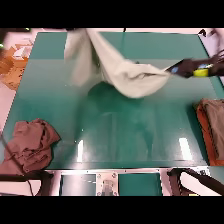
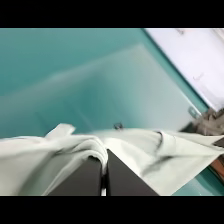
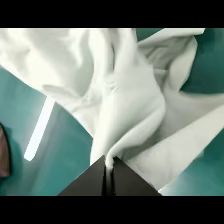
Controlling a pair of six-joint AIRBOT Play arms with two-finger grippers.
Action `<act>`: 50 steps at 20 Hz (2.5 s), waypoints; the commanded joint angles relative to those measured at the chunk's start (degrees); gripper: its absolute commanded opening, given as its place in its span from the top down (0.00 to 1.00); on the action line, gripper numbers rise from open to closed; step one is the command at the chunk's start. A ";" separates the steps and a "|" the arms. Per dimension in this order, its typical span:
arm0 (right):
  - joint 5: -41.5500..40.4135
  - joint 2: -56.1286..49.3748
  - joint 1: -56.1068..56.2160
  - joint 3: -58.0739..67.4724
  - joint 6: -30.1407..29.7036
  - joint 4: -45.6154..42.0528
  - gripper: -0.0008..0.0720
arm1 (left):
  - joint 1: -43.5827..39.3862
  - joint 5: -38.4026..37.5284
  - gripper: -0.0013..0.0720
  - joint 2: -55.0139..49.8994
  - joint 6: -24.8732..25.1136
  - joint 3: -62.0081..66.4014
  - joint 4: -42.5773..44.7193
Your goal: Fold the shirts.
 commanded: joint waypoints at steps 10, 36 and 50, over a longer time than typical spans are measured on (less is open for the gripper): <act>-4.11 30.47 -0.66 4.28 11.28 -13.73 0.96 | 0.15 -0.11 0.96 21.16 -5.46 2.47 30.16; -17.97 8.70 -6.47 -38.36 7.23 -16.55 0.35 | 10.19 -28.26 0.24 -17.73 -17.86 0.20 7.41; -6.40 3.02 -6.23 -36.81 -2.86 -16.09 0.36 | 11.02 -14.80 0.24 22.73 -17.75 -75.52 15.58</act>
